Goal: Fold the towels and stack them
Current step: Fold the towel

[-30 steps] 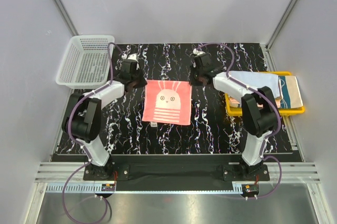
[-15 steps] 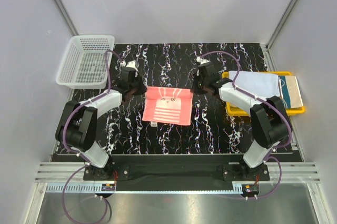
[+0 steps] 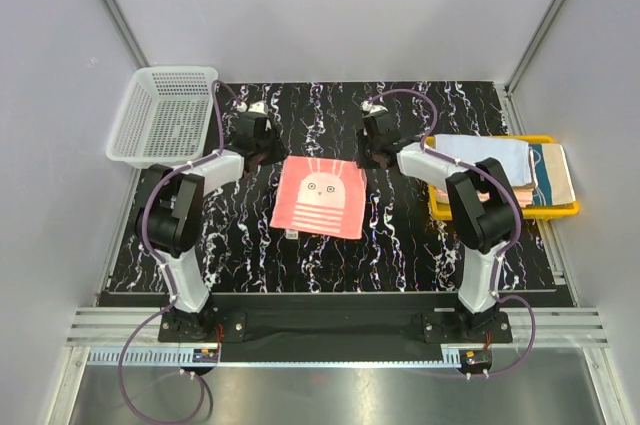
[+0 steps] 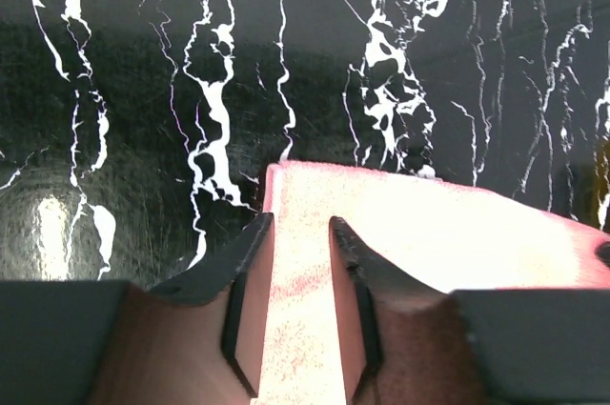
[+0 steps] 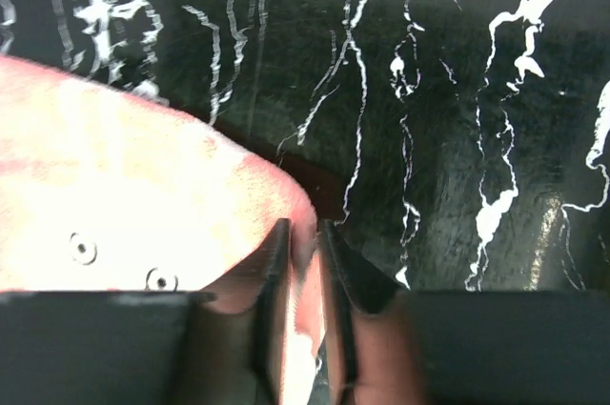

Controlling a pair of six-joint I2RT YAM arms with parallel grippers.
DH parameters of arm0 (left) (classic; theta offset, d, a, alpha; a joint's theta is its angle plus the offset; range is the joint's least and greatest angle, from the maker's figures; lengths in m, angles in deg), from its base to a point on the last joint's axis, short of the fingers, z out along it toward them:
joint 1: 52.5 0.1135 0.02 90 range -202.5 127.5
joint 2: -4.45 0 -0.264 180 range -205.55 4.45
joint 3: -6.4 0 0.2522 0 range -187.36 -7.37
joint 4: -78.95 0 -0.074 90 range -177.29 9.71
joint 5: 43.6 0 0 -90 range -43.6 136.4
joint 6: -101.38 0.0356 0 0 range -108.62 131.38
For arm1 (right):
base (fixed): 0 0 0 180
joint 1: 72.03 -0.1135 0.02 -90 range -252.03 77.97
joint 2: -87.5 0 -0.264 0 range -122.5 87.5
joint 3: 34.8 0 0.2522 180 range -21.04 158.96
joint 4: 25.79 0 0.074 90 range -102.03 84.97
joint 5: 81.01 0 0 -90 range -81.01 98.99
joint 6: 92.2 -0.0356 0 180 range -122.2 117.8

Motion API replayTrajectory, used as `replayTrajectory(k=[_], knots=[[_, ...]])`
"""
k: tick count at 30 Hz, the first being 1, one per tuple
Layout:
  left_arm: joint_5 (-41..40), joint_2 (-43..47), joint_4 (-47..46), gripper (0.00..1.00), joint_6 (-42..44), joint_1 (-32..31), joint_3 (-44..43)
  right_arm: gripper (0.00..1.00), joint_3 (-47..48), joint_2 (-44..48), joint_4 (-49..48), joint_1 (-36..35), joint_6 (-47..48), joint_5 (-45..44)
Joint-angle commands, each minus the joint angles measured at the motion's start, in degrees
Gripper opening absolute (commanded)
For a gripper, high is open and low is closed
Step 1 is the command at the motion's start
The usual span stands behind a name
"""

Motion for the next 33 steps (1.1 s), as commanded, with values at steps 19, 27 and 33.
replayTrajectory(k=[19,27,33], knots=[[-0.85,-14.52,21.78,0.39,12.29,0.03,-23.29,0.48,9.96,-7.95,7.05,1.47,1.53,-8.14],[0.28,-14.53,22.40,0.45,13.34,0.12,-23.91,0.48,10.49,-10.06,7.31,2.44,1.09,-6.30],[5.11,-13.20,20.90,0.48,14.75,0.29,-23.81,0.35,9.70,-9.97,6.08,2.96,0.21,-3.93]])
